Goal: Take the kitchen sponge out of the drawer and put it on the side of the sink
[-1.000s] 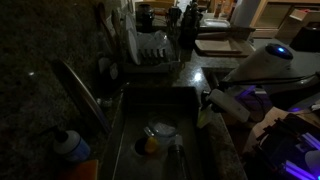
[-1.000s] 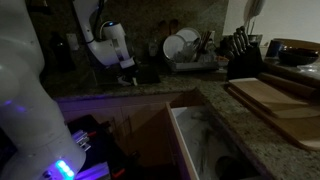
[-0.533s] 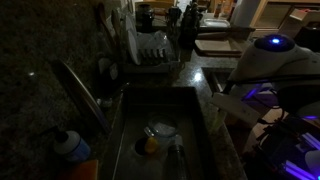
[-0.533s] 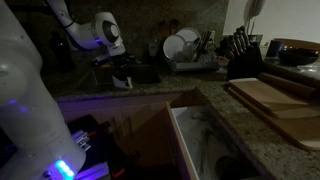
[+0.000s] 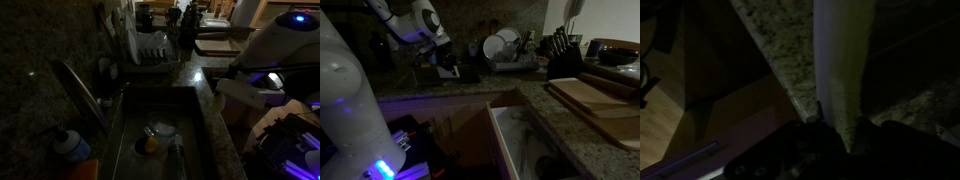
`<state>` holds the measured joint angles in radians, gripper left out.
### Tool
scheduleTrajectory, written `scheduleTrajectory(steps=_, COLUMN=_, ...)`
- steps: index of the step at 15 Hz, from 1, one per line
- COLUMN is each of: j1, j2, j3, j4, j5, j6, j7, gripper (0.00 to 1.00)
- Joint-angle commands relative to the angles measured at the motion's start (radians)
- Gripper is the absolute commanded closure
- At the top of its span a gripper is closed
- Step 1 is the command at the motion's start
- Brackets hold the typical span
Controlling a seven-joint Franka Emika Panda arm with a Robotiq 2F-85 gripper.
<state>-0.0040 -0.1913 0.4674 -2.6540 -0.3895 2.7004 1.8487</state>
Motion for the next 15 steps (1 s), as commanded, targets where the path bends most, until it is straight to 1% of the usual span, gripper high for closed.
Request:
scheduleTrajectory(steps=1, j1=-0.076, j2=0.15, j3=0.0, j4=0.004, j5=-0.166, j6=0.243, j7=0.057, gripper=0.97)
scheduleTrajectory(steps=3, j1=-0.089, j2=0.22, j3=-0.012, j4=0.022, j5=-0.218, j6=0.297, j7=0.06, gripper=0.97)
scheduleTrajectory(steps=4, j1=-0.083, j2=0.259, j3=-0.02, j4=0.029, j5=-0.192, j6=0.317, j7=0.03, gripper=0.97)
scheduleTrajectory(steps=5, j1=-0.087, j2=0.287, j3=-0.025, j4=0.036, j5=-0.19, j6=0.321, j7=0.022, gripper=0.97)
scheduleTrajectory(steps=7, j1=-0.089, j2=0.316, j3=-0.01, j4=0.042, j5=-0.12, j6=0.286, j7=-0.044, gripper=0.97)
scheduleTrajectory(steps=9, j1=-0.1, j2=0.341, j3=0.016, j4=0.052, j5=-0.051, j6=0.29, j7=-0.105, gripper=0.97)
scheduleTrajectory(steps=10, j1=-0.096, j2=0.347, j3=0.011, j4=0.064, j5=-0.044, j6=0.28, j7=-0.123, gripper=0.97)
scheduleTrajectory(steps=11, j1=-0.1, j2=0.384, j3=0.02, j4=0.074, j5=-0.011, j6=0.315, j7=-0.167, gripper=0.97)
scheduleTrajectory(steps=12, j1=-0.102, j2=0.41, j3=0.025, j4=0.086, j5=0.008, j6=0.326, j7=-0.195, gripper=0.97)
scheduleTrajectory(steps=13, j1=-0.11, j2=0.437, j3=0.044, j4=0.102, j5=0.046, j6=0.335, j7=-0.243, gripper=0.97)
scheduleTrajectory(steps=14, j1=0.024, j2=0.453, j3=-0.06, j4=0.113, j5=0.181, j6=0.349, j7=-0.358, gripper=0.97)
scheduleTrajectory(steps=15, j1=-0.144, j2=0.497, j3=0.119, j4=0.132, j5=0.199, j6=0.363, j7=-0.395, gripper=0.97)
